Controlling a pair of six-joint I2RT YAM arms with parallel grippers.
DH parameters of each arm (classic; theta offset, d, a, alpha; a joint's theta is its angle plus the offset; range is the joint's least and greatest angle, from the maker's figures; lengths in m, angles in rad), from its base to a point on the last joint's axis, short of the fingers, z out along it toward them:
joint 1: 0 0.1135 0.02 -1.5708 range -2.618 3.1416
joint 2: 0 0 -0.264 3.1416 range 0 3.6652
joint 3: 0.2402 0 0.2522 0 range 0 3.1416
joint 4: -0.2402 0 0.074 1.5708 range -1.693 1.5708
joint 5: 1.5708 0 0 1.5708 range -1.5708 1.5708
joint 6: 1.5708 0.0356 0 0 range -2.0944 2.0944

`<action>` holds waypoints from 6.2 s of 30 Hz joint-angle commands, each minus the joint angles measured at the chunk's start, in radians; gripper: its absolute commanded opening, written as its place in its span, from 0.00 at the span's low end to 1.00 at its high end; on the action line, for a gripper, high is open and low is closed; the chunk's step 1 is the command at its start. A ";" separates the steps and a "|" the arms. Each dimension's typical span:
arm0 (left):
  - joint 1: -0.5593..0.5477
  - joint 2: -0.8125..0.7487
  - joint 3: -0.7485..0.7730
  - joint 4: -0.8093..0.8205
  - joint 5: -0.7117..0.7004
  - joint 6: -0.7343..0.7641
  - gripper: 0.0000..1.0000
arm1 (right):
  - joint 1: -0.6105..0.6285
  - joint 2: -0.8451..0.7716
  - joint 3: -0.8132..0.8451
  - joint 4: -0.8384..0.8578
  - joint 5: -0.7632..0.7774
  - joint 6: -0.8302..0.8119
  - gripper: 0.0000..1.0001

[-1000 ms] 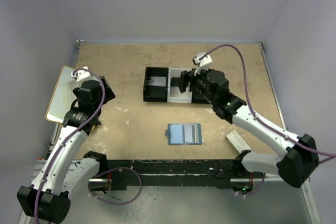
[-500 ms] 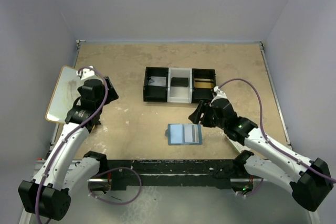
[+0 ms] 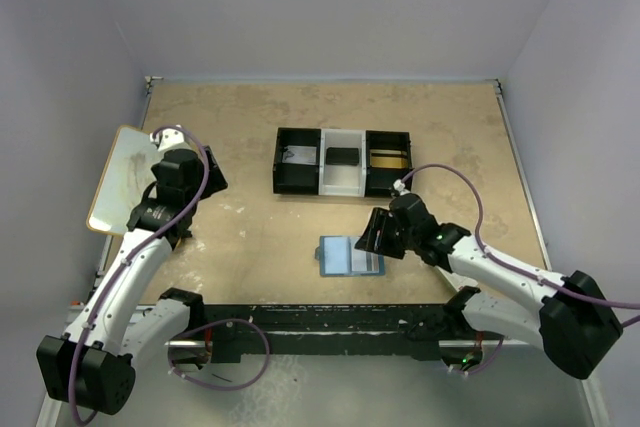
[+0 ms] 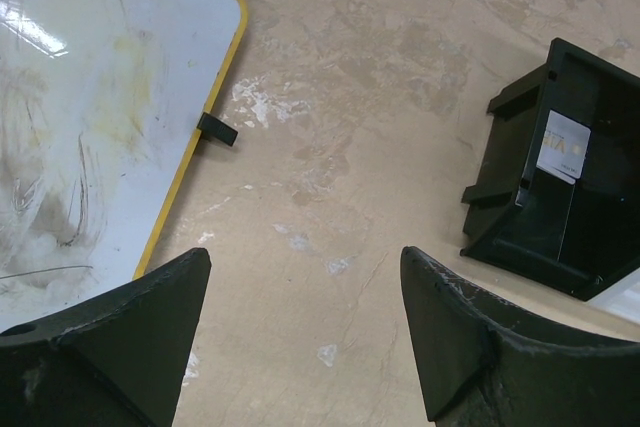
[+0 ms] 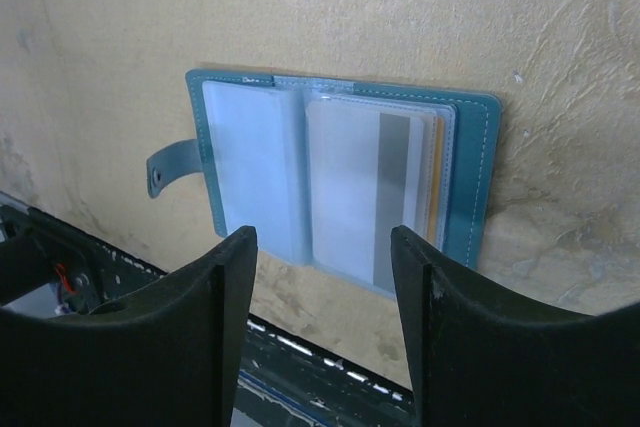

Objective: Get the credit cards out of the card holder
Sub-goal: Adjust the card holder at the center of the board.

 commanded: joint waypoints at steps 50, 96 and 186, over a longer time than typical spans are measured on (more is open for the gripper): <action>-0.730 0.362 -0.195 0.362 0.171 -0.524 0.70 | 0.006 0.199 -0.001 0.112 -0.113 -0.084 0.57; -0.757 0.471 -0.174 0.401 0.171 -0.519 0.00 | 0.006 -0.039 -0.066 0.029 -0.100 0.007 0.52; -0.757 0.604 -0.027 0.380 0.230 -0.258 0.43 | 0.004 -0.133 -0.236 0.200 -0.152 0.299 0.68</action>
